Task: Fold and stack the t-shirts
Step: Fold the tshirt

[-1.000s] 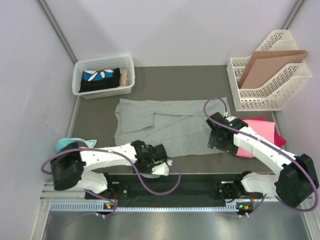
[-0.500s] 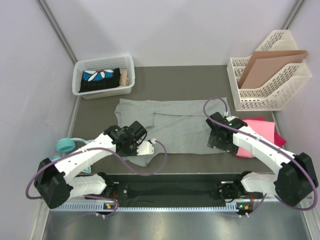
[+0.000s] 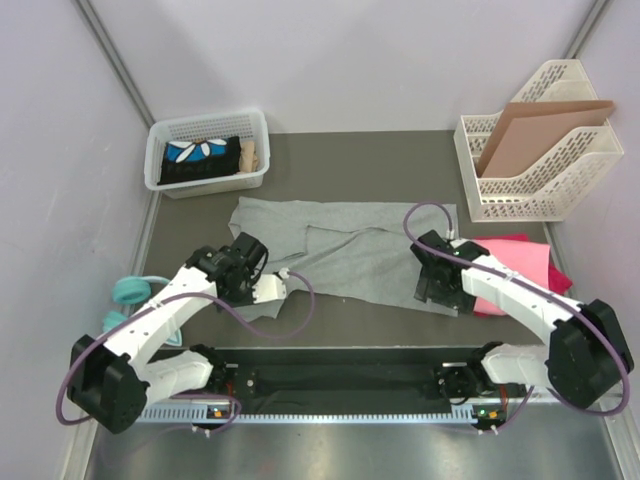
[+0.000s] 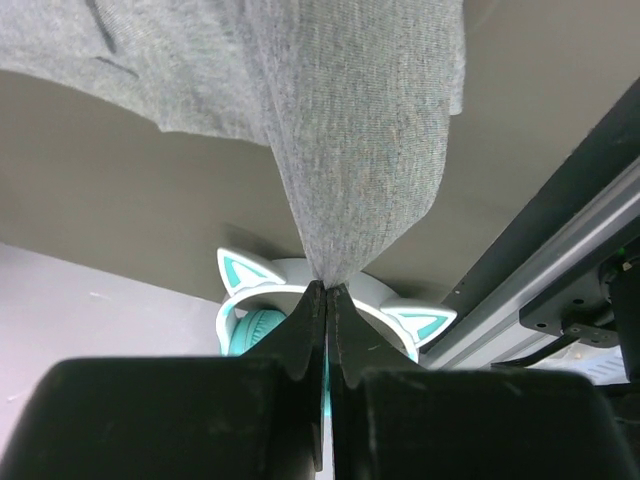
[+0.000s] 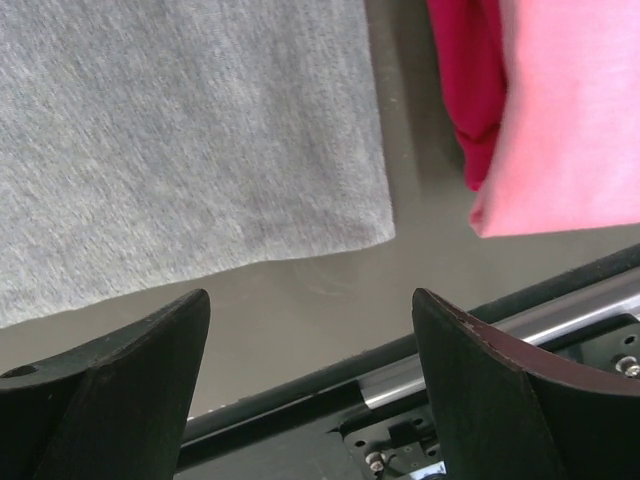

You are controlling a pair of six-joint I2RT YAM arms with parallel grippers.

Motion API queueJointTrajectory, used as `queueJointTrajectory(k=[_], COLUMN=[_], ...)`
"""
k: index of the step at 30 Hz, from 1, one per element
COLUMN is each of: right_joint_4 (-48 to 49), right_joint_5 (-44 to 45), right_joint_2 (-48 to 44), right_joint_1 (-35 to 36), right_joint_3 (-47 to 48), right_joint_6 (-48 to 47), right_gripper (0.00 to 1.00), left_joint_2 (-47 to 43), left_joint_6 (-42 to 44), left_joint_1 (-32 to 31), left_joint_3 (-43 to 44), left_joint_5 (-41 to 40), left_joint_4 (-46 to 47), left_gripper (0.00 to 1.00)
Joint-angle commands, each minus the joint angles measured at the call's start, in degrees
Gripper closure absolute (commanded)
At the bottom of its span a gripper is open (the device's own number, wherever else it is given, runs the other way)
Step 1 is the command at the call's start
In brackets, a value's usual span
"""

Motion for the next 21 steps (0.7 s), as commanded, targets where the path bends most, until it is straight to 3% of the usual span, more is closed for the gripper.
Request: queueJointTrajectory(k=[1,5,15,21], right_joint_4=[4.5,5.9,3.8,6.4], right_joint_5=[-1.1,-0.8,3.2,1.8], right_joint_2=[3.6,6.4,7.7,9.6], right_joint_1=[0.1,0.3,-1.0,-3.6], right_joint_3=[-0.8,-1.5,0.7,-0.9], right_joint_6=[-0.6,-0.9,0.1,0.5], right_gripper=[0.18,0.20,0.36,0.34], left_joint_2=[2.0,2.8,1.2,0.3], left_joint_6=[0.2,0.1,0.4,0.6], left_joint_1=[0.2,0.2,0.2,0.2], left_joint_3=[2.5,3.3,2.1,2.0], left_joint_5=[2.2,2.6,2.4,2.3], left_joint_4=[-2.8,-2.7,-2.7,-2.9], left_gripper=[1.00,1.00,1.00,1.00])
